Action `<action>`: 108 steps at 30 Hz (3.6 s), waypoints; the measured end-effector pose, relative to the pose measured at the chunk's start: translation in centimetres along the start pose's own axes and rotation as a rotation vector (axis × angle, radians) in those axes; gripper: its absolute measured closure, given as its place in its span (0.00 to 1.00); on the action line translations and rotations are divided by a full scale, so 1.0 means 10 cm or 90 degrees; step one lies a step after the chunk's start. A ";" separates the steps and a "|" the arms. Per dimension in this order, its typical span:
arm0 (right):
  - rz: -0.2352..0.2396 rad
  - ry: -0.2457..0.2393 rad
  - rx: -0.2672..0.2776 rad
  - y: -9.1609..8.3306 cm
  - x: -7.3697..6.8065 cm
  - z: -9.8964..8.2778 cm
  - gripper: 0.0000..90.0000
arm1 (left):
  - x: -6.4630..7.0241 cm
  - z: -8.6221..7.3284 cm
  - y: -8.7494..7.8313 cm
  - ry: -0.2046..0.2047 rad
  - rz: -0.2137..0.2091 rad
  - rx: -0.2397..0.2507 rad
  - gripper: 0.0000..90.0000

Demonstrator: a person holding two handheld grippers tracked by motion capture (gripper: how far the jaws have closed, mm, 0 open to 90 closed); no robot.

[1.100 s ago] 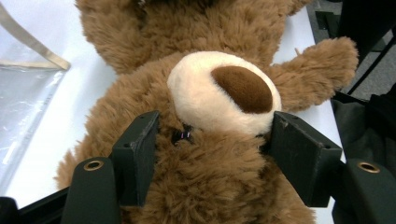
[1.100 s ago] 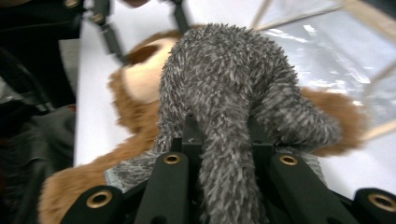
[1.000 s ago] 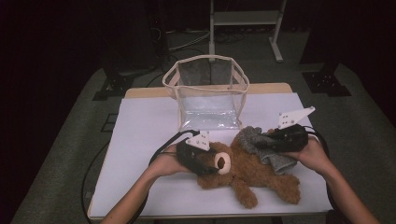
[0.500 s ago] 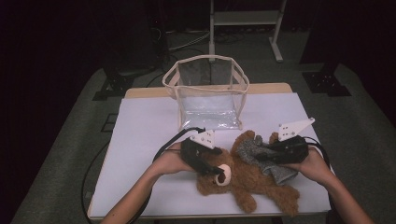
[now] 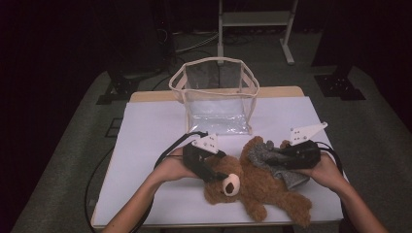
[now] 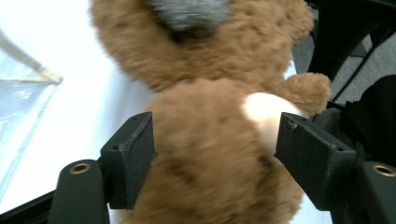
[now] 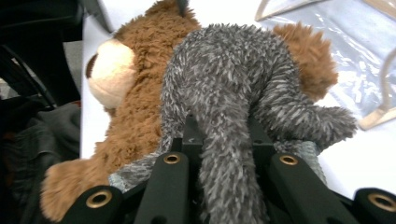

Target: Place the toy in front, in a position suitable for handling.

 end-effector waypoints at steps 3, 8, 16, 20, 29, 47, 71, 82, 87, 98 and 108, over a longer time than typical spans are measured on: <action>0.003 -0.009 -0.003 -0.02 -0.09 -0.03 0.83 | -0.03 -0.03 -0.01 -0.017 0.002 0.000 0.24; 0.014 -0.016 0.001 -0.04 -0.20 -0.09 0.83 | -0.02 -0.10 0.11 -0.040 -0.019 -0.019 0.17; 0.027 -0.003 0.012 -0.06 -0.23 -0.14 0.83 | -0.04 -0.15 0.32 -0.114 -0.112 -0.037 0.33; 0.015 -0.001 0.026 -0.07 -0.19 -0.12 0.83 | -0.09 -0.13 0.25 -0.083 -0.073 -0.048 0.62; -0.001 0.009 0.048 -0.02 0.01 0.06 0.83 | -0.32 0.06 0.00 -0.003 0.036 -0.065 0.68; 0.020 -0.052 0.014 0.29 -0.27 0.13 0.83 | -0.20 -0.22 -0.14 -0.026 0.049 -0.039 0.49; 0.041 -0.075 -0.058 0.44 -0.18 0.30 0.83 | 0.11 -0.29 -0.21 0.008 0.037 -0.027 0.51; 0.020 -0.021 -0.039 0.04 -0.06 0.07 0.83 | 0.10 -0.30 -0.21 0.000 0.042 -0.016 0.52; 0.009 0.004 -0.032 -0.13 -0.01 -0.08 0.83 | 0.09 -0.31 -0.21 -0.002 0.044 -0.008 0.52; -0.002 0.005 0.012 -0.24 -0.01 0.02 0.83 | 0.08 -0.31 -0.21 0.000 0.045 -0.009 0.53; 0.015 -0.009 0.009 -0.10 -0.08 0.06 0.83 | 0.07 -0.33 -0.22 -0.006 0.045 -0.006 0.53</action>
Point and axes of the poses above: each handheld gripper's, and its own axes: y roughly forward along the jaws, z roughly out of its top, x roughly to its right, the point moved 7 cm from there along y, roughly forward along the jaws, and after that the axes turned 6 degrees about x, right-handed, at the moved point
